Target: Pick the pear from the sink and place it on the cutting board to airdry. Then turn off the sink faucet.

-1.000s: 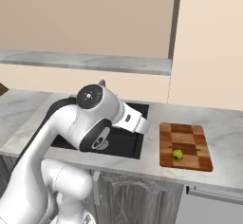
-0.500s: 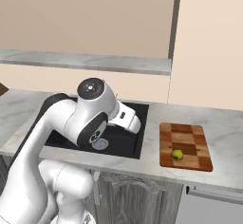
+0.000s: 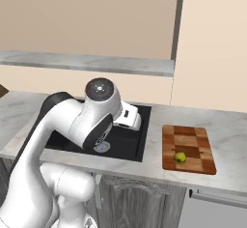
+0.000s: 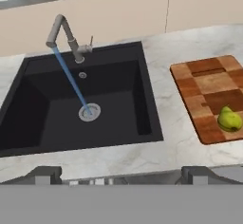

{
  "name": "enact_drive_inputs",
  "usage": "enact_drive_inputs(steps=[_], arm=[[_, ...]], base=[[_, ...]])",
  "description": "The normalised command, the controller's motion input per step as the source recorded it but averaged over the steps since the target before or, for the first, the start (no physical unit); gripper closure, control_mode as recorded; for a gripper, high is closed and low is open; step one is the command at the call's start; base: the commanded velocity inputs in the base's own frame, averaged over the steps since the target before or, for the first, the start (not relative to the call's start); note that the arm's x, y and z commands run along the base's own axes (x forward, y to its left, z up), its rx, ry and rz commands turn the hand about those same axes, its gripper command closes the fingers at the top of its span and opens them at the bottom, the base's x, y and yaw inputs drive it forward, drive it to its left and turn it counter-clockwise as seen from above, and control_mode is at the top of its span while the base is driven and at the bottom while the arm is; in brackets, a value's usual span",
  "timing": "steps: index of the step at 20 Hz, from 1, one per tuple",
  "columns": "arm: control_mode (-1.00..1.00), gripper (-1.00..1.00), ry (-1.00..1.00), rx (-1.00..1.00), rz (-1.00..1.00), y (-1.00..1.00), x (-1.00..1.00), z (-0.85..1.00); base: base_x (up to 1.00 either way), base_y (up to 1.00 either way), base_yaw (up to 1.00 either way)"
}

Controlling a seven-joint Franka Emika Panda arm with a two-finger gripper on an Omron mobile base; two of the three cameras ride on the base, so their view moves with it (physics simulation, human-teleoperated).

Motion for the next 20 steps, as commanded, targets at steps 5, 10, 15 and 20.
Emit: enact_drive_inputs(steps=[5,10,15,20], arm=[[-1.00,-1.00,-0.25,-0.04,0.00,0.41,-0.28,0.00],[-1.00,-1.00,-0.11,0.00,0.01,0.10,-0.28,0.00],[-1.00,-1.00,-0.07,0.00,0.10,0.02,0.00,0.00],[-1.00,-1.00,-0.10,0.00,0.08,0.11,0.00,0.00]], base=[[0.00,0.00,0.00],[0.00,0.00,0.00],[0.00,0.00,0.00],[0.00,0.00,0.00]])
